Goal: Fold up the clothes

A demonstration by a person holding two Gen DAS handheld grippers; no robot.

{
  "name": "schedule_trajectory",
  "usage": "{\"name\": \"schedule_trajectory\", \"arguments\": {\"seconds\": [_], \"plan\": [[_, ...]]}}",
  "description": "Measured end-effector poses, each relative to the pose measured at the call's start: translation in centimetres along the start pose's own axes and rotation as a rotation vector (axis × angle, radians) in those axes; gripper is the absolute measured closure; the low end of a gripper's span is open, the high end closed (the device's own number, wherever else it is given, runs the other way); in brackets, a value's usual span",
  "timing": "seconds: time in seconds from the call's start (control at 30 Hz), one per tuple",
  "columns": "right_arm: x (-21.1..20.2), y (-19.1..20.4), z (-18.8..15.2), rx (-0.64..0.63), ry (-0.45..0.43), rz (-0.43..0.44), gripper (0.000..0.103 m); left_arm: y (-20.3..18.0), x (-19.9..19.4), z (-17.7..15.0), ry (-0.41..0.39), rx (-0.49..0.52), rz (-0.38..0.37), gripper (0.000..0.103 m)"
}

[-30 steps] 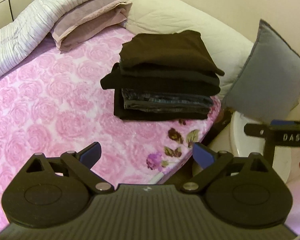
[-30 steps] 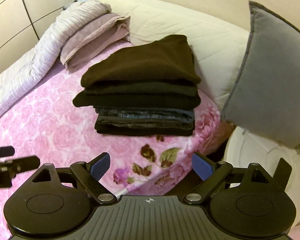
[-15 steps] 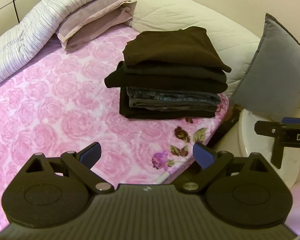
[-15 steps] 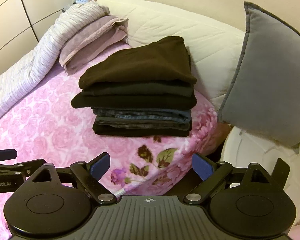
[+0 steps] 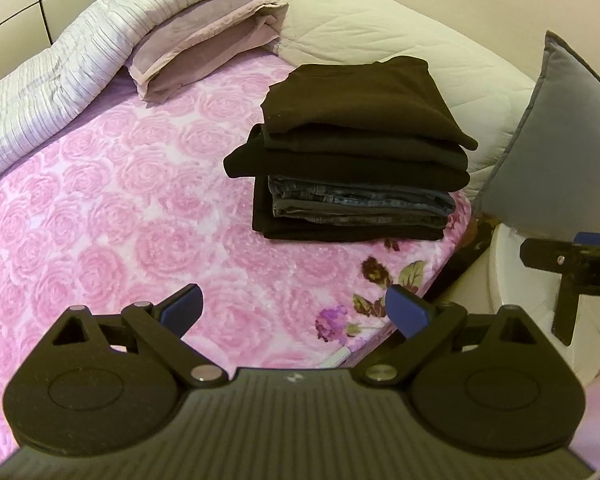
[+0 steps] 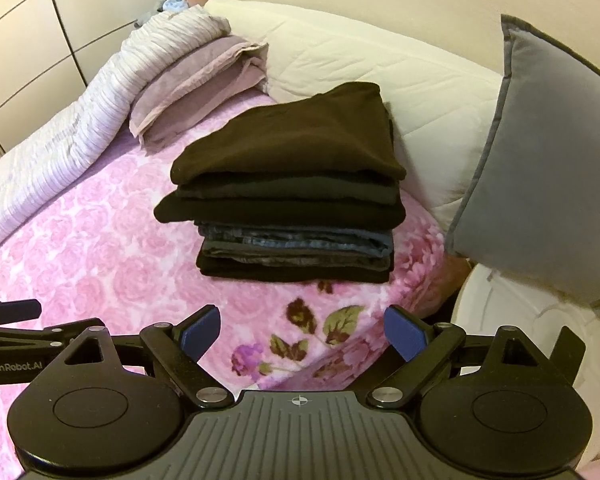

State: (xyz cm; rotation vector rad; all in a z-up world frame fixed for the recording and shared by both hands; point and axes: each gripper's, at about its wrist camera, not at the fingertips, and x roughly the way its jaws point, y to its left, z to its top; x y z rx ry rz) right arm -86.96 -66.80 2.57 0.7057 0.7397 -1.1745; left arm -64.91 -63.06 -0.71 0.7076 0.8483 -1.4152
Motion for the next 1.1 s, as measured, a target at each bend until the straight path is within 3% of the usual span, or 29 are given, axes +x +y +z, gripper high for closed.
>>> {"name": "schedule_trajectory", "arguments": {"seconds": [1.1], "plan": [[-0.8, -1.3, 0.4, 0.002, -0.025, -0.005, 0.011, -3.0, -0.4, 0.3, -0.045, 0.075, 0.013, 0.005]]}}
